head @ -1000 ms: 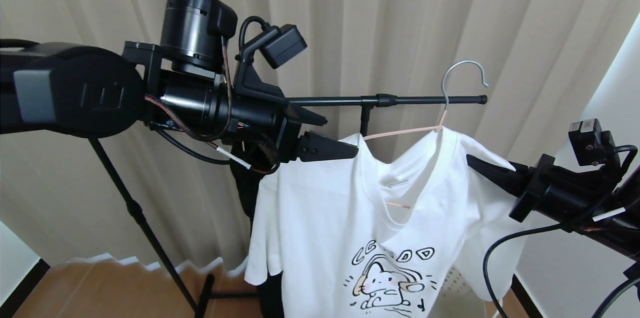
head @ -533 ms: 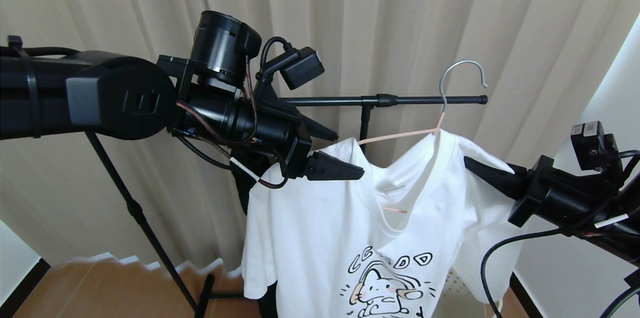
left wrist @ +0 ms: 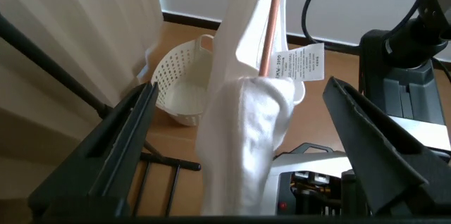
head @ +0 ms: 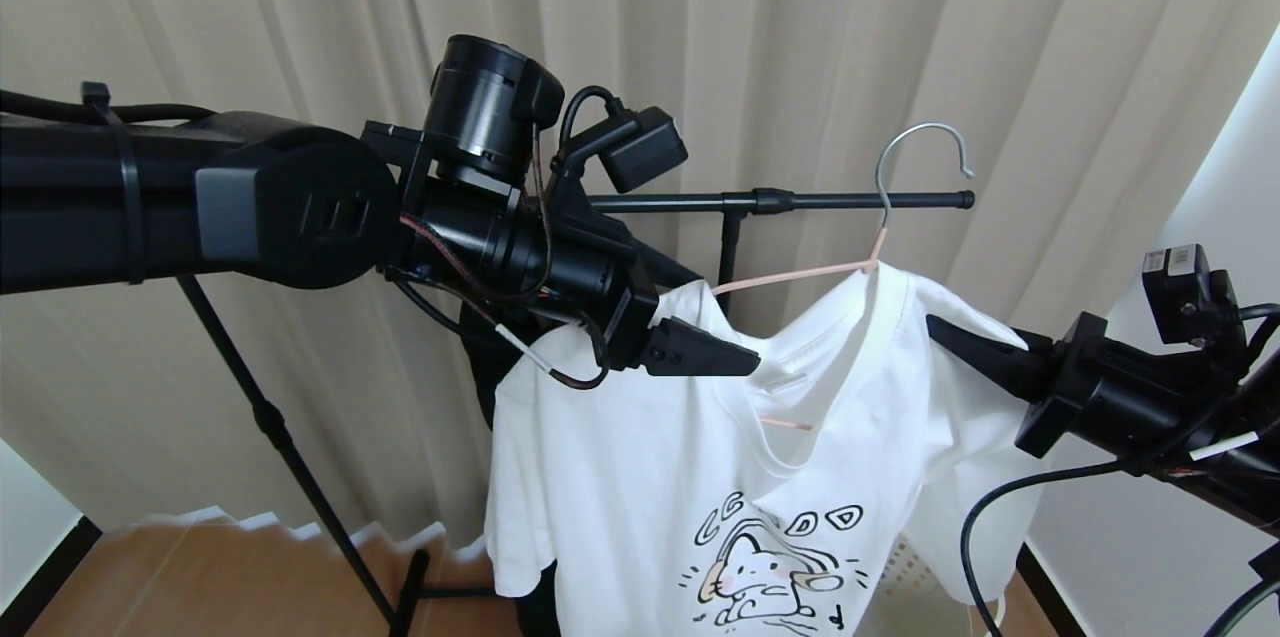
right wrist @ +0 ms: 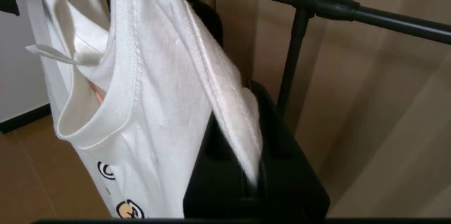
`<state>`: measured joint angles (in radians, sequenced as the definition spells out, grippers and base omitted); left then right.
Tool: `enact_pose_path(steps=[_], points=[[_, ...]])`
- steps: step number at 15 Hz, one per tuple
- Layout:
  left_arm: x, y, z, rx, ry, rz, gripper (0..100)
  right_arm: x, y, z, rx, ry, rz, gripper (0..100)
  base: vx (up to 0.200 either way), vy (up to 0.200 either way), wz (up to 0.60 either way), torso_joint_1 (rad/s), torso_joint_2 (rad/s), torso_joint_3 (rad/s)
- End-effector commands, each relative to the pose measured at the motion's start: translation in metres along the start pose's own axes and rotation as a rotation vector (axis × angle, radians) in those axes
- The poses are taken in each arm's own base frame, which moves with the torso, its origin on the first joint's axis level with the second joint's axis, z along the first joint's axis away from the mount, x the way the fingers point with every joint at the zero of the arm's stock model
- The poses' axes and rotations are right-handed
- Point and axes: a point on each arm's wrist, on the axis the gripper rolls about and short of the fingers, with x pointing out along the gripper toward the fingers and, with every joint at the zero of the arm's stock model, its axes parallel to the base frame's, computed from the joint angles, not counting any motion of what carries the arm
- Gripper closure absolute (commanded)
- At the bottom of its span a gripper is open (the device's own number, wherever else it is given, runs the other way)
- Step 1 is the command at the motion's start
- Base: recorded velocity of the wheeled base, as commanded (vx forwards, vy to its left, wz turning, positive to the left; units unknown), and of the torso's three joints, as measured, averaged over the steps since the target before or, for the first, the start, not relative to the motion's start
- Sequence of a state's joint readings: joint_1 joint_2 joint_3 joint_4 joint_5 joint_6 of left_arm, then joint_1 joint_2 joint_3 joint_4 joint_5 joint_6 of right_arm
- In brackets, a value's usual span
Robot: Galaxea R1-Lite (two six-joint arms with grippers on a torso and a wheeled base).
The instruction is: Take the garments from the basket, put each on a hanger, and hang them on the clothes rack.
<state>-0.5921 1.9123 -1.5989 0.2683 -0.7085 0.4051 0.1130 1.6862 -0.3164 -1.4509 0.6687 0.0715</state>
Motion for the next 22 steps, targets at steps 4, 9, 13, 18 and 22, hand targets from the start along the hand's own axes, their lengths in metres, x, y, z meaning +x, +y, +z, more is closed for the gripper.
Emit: enact_pose_path(steps=[4, 9, 13, 18, 22], points=[[0.005, -0.005, 0.000, 0.002, 0.007, -0.017, 0, 0.001, -0.001, 0.002, -0.006, -0.009, -0.002, 100, 0.000, 0.000, 0.00, 0.000, 0.00, 0.000], [0.005, -0.006, -0.005, -0.004, 0.034, -0.024, 100, 0.000, 0.000, 0.006, -0.015, -0.022, -0.001, 100, 0.000, 0.000, 0.00, 0.000, 0.00, 0.000], [0.005, -0.006, -0.004, 0.014, 0.040, -0.008, 100, 0.000, 0.000, 0.005, -0.016, -0.020, -0.003, 100, 0.000, 0.000, 0.00, 0.000, 0.00, 0.000], [0.004, -0.004, -0.004, 0.014, 0.044, 0.005, 100, -0.007, 0.005, 0.008, -0.102, -0.027, -0.002, 100, 0.000, 0.000, 0.00, 0.000, 0.00, 0.000], [0.004, -0.004, -0.002, 0.020, 0.037, 0.013, 100, -0.013, 0.011, 0.013, -0.120, -0.011, -0.002, 100, 0.000, 0.000, 0.00, 0.000, 0.00, 0.000]])
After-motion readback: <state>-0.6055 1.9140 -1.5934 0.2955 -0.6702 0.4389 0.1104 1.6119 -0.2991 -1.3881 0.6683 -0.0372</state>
